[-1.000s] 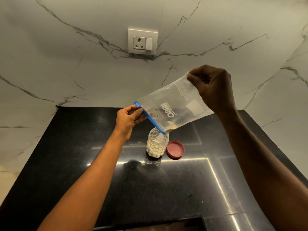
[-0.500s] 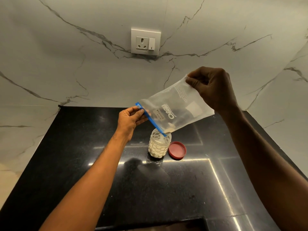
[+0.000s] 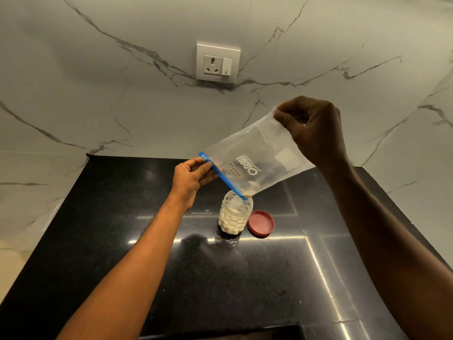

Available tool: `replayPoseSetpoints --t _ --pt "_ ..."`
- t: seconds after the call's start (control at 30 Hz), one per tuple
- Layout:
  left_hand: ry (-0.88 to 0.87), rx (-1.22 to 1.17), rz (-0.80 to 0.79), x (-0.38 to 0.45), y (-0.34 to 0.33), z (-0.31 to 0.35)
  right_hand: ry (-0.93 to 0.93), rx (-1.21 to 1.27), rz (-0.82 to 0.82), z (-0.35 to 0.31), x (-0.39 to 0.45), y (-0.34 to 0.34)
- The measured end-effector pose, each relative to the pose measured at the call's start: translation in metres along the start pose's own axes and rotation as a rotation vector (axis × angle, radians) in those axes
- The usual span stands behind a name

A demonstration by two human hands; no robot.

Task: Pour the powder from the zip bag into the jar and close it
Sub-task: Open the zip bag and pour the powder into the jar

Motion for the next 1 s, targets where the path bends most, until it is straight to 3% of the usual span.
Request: replayPoseSetpoints --t 0.33,0.47,0.77,1.0 --pt "0.0 -0.004 0.002 0.0 0.003 -0.001 0.004 0.013 -0.069 -0.004 0.002 -0.005" --pt "0.001 -0.031 -0.006 0.0 0.003 -0.001 -0.01 0.014 -0.022 0.0 0.003 -0.003" --pt "0.026 -0.129 0.1 0.002 0.014 0.002 -0.165 -0.043 -0.456 0.026 -0.005 -0.007" --pt "0.033 -0.131 0.092 0.002 0.011 0.0 -0.109 -0.088 -0.347 0.028 -0.003 -0.006"
Point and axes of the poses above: each hand's wrist, its own x-axis towards the middle knuckle, its own y-axis out of the back of the hand, z = x × y, the point moved 3 cm from there along x, towards the middle knuckle, and after that the axes turned 3 degrees about x, right-handed, at the moved point
